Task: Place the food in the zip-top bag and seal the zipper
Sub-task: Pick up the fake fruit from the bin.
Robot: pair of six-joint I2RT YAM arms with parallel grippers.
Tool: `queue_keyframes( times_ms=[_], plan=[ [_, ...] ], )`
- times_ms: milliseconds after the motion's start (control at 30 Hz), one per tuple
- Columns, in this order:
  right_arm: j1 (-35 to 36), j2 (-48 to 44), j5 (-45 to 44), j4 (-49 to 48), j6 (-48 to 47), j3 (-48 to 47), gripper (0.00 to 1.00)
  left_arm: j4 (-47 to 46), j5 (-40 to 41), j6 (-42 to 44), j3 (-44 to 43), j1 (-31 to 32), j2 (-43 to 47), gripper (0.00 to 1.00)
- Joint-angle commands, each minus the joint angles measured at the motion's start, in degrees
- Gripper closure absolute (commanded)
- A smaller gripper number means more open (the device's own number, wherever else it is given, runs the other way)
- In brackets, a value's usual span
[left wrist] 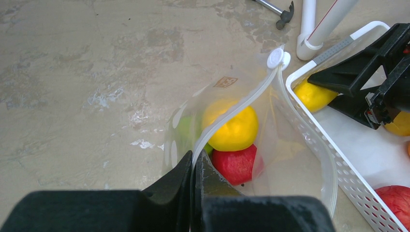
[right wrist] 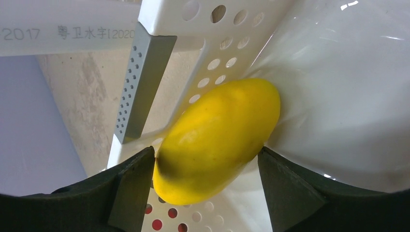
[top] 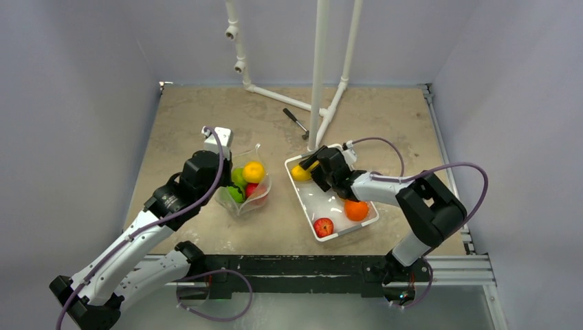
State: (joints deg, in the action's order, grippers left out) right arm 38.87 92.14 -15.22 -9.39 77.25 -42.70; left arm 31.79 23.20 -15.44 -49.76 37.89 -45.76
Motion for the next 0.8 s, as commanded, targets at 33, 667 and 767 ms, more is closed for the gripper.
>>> queue_keyframes(
  times_ms=[33, 667, 767],
  plan=[
    [-0.31, 0.77, 0.58, -4.27, 2.22, 0.81, 0.22, -2.64, 0.34, -0.03, 0.26, -0.33, 0.19, 1.0],
    [-0.52, -9.92, -5.53, 3.19, 2.56, 3.28, 0.83, -2.7, 0.12, 0.04, 0.19, -0.35, 0.14, 1.0],
    [-0.48, -13.89, -7.37, 6.19, 1.0, 2.8, 0.93, -2.66, 0.09, 0.04, 0.27, -0.35, 0.14, 1.0]
  ],
)
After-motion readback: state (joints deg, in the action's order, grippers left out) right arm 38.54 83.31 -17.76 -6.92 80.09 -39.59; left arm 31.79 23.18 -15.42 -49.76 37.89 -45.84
